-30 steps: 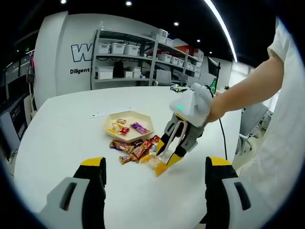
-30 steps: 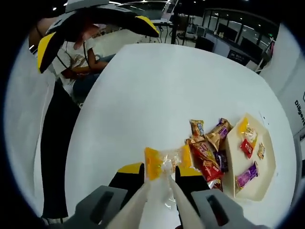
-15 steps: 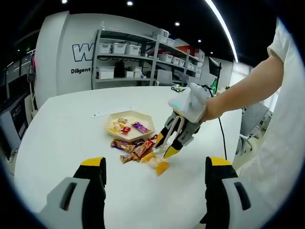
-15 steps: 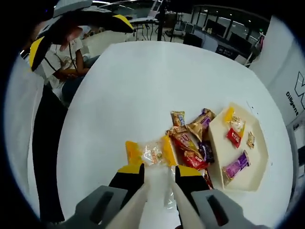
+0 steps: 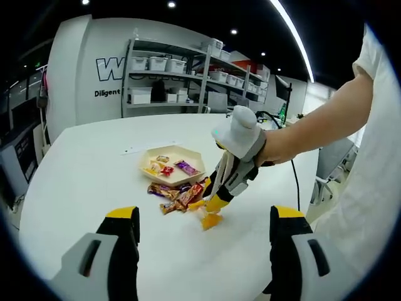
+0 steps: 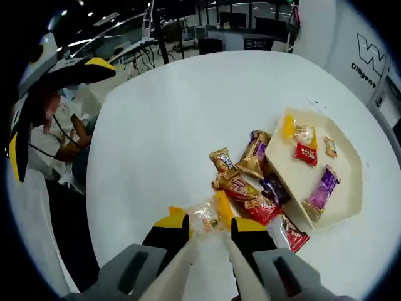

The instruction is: Place the target food into the container with the food tongs after gripping and lifting it, then release it inside without dropping or visibly crushing the food.

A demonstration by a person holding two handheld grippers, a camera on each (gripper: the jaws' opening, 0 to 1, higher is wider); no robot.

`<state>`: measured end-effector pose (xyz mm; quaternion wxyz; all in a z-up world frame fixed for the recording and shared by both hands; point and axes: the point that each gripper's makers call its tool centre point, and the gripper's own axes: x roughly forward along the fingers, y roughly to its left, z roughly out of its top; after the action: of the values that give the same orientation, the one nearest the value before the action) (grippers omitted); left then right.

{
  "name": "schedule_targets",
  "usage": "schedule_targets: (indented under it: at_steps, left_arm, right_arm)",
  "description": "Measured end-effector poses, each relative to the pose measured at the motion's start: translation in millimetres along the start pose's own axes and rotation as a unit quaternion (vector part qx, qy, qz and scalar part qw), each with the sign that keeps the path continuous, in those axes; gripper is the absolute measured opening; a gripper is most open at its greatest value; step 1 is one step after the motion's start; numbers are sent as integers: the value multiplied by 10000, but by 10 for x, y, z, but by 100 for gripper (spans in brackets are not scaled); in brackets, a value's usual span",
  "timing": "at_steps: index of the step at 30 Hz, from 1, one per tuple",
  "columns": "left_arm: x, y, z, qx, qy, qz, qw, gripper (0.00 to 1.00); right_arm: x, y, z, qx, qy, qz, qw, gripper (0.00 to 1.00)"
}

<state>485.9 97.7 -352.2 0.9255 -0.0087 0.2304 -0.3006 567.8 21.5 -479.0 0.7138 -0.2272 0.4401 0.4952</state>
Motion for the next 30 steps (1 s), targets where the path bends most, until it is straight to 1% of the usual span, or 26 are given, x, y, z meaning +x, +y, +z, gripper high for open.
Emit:
schedule_targets:
  at_steps: [1,3,7,9,10,11,12,14,19,22,25,27,30]
  left_arm:
    - [2,2,-6,7,5,-1,10000,83]
    - [0,-13,4,-5,-1,-1,10000,83]
    - [-3,5,-10,-8,10,11,10000,83]
    - [-7,8,-9,-1,14,16,10000,82]
    - [-9,10,-7,-5,8,18,10000,82]
    - [-12,13,-7,-6,9,23,10000,82]
    - [-16,16,-10,-7,17,33,10000,82]
    - [-22,14,-10,-14,16,40,10000,82]
    - [-18,14,-25,-25,24,43,10000,82]
    - [-12,8,-16,-34,13,38,10000,82]
    - [-6,7,-8,-29,5,34,10000,82]
    - [-3,6,-10,-32,17,36,10000,82]
    - [7,-6,-5,-27,14,19,10000,82]
  right_arm:
    - [5,-12,4,8,-9,-14,10000,22]
    - [21,-4,4,172,-16,36,9998,22]
    - [80,-43,-5,196,-1,34,9998,21]
    - [79,-37,14,16,-29,6,10000,18]
    - [70,-1,22,-53,-40,30,10000,16]
    - [76,9,29,-393,-36,73,9992,15]
    - [72,18,24,-453,6,45,9990,14]
    - [77,38,25,-432,19,135,9990,13]
    - [53,90,-3,-781,96,234,9966,8]
    - [12,117,1,-848,78,285,9960,6]
    - [-38,117,0,-940,72,343,9950,6]
    - [-63,105,-2,-1041,82,310,9941,6]
    - [-119,83,29,-1061,33,294,9939,7]
